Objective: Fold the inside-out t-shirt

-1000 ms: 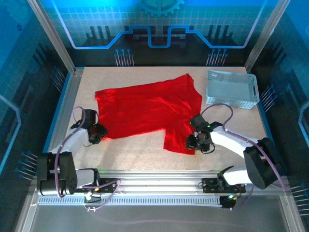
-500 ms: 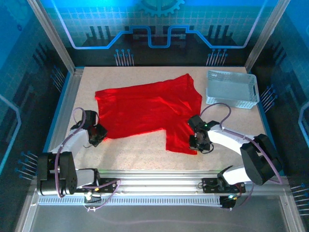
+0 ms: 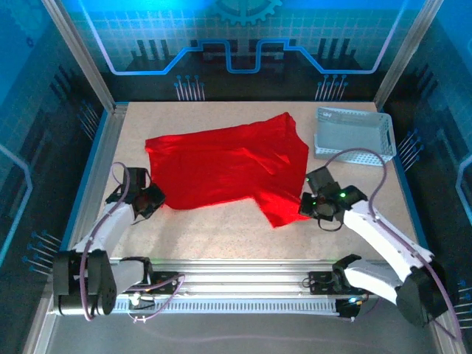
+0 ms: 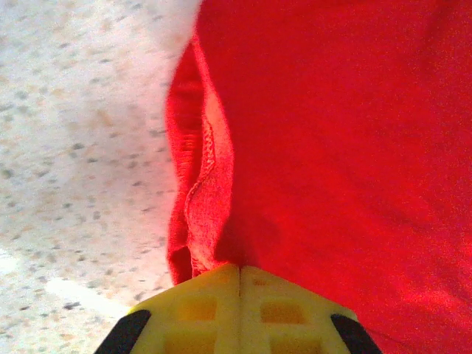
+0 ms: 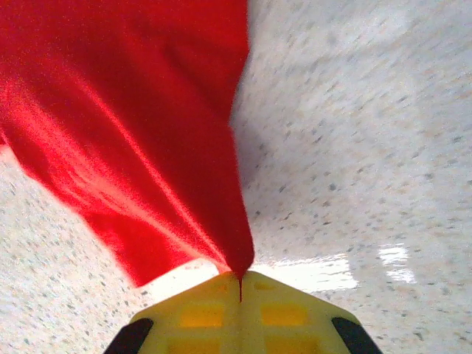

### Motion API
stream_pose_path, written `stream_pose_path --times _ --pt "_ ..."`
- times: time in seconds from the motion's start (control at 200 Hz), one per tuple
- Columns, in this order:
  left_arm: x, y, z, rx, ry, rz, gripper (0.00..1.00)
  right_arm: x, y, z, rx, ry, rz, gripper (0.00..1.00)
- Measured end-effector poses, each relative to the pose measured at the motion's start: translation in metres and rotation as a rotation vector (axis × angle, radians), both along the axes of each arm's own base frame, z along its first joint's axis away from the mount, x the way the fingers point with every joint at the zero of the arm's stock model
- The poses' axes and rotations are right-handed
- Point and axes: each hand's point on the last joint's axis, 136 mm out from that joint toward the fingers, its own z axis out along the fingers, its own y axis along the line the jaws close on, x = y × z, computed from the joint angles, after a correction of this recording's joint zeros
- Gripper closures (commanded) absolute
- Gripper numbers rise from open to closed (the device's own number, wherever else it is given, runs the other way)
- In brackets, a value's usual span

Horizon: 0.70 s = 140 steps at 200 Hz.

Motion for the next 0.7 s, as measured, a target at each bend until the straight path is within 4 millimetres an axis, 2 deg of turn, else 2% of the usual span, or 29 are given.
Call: stream_pose_path --times 0.245,0.445,0.56,0.7 --pt "0.007 -0.008 0.030 0.011 -0.128 -0.057 1.00 0.017 -0.018 0.055 -0.009 -0.104 -0.038 1.00" --pt "0.010 0.005 0.061 0.103 -0.250 -0.034 1.00 0.042 -0.049 0.106 -0.014 -0.219 -0.115 1.00" --pt "0.019 0.009 0.068 0.123 -0.293 -0.023 1.00 0.054 -0.050 0.114 -0.007 -0.227 -0.107 1.00" --pt "0.039 0.008 0.057 0.112 -0.257 -0.031 1.00 0.073 -0.038 0.107 0.024 -0.176 -0.067 1.00"
